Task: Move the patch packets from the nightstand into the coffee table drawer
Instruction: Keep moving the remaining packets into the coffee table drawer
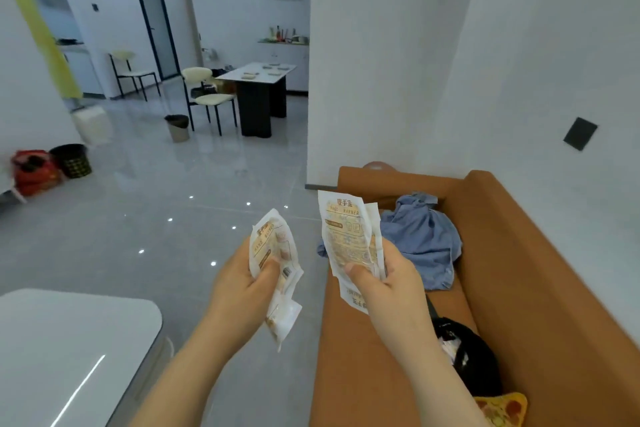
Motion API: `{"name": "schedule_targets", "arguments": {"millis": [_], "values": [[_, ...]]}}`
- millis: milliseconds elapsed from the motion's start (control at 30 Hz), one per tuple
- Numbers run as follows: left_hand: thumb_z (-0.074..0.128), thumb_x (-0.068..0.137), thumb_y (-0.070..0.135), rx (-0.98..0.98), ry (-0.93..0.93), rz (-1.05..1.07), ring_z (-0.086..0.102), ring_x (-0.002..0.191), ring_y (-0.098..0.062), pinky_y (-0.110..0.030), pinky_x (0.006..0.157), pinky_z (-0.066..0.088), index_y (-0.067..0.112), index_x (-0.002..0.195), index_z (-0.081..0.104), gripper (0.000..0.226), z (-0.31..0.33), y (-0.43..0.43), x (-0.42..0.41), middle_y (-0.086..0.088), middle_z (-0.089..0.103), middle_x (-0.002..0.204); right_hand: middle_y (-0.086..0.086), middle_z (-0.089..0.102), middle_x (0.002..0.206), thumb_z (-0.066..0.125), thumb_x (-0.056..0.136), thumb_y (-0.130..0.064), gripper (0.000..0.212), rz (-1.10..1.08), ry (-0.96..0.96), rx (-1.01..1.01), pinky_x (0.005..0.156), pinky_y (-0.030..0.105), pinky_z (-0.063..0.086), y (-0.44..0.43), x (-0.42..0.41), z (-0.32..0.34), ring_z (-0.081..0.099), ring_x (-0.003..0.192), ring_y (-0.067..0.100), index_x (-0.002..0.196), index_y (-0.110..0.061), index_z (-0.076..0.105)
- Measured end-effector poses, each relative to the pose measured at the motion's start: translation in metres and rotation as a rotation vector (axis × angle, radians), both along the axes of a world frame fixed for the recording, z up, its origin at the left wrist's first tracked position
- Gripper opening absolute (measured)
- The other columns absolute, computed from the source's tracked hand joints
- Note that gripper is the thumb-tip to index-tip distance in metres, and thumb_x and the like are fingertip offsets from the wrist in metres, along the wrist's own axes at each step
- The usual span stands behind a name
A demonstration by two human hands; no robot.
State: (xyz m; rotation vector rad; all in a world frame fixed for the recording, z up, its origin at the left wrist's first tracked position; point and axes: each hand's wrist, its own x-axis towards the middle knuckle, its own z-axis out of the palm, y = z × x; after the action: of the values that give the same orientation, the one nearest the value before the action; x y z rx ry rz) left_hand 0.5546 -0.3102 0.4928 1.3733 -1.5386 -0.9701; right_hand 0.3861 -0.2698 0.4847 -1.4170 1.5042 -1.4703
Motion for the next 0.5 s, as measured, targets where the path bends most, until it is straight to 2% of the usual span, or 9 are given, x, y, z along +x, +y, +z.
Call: {"name": "schedule_targets", "arguments": {"millis": [100,233,333,500], "values": [[0.045,0.095,0.012,0.008,0.003,0.062,0.057,0.082,0.002,-0.01,0.059,0.039,0.026,0.107,0.057,0.022,-0.004,-0.021,0.034,0.013,0.062,0.092,-0.029,0.064,0.103,0.059,0.089,-0.006,0.04,0.056,0.001,0.014,0.077,0.003,0.046,-0.028,0.031,0.0,0.057,0.099,-0.015,0.108,-0.041,0.057],[0.045,0.096,0.011,0.032,0.006,0.122,0.057,0.078,0.001,-0.008,0.053,0.04,0.024,0.108,0.057,0.021,-0.014,-0.048,0.06,0.014,0.061,0.088,-0.028,0.063,0.099,0.058,0.09,-0.006,0.039,0.103,0.008,0.038,0.071,0.002,0.045,-0.066,0.056,-0.006,0.056,0.095,-0.019,0.109,-0.04,0.058],[0.044,0.096,0.013,0.044,0.006,0.158,0.057,0.081,0.001,-0.009,0.056,0.04,0.023,0.114,0.056,0.024,-0.02,-0.073,0.073,0.016,0.06,0.091,-0.03,0.063,0.099,0.058,0.09,-0.005,0.043,0.139,0.021,0.045,0.072,0.001,0.045,-0.098,0.069,-0.01,0.056,0.096,-0.018,0.106,-0.045,0.056],[0.044,0.096,0.012,0.019,-0.01,0.236,0.056,0.083,0.002,-0.011,0.061,0.04,0.021,0.119,0.056,0.027,-0.025,-0.135,0.088,0.017,0.06,0.092,-0.029,0.063,0.1,0.059,0.09,-0.006,0.038,0.202,0.012,0.036,0.073,0.002,0.046,-0.17,0.083,-0.017,0.057,0.094,-0.018,0.112,-0.037,0.058]]}}
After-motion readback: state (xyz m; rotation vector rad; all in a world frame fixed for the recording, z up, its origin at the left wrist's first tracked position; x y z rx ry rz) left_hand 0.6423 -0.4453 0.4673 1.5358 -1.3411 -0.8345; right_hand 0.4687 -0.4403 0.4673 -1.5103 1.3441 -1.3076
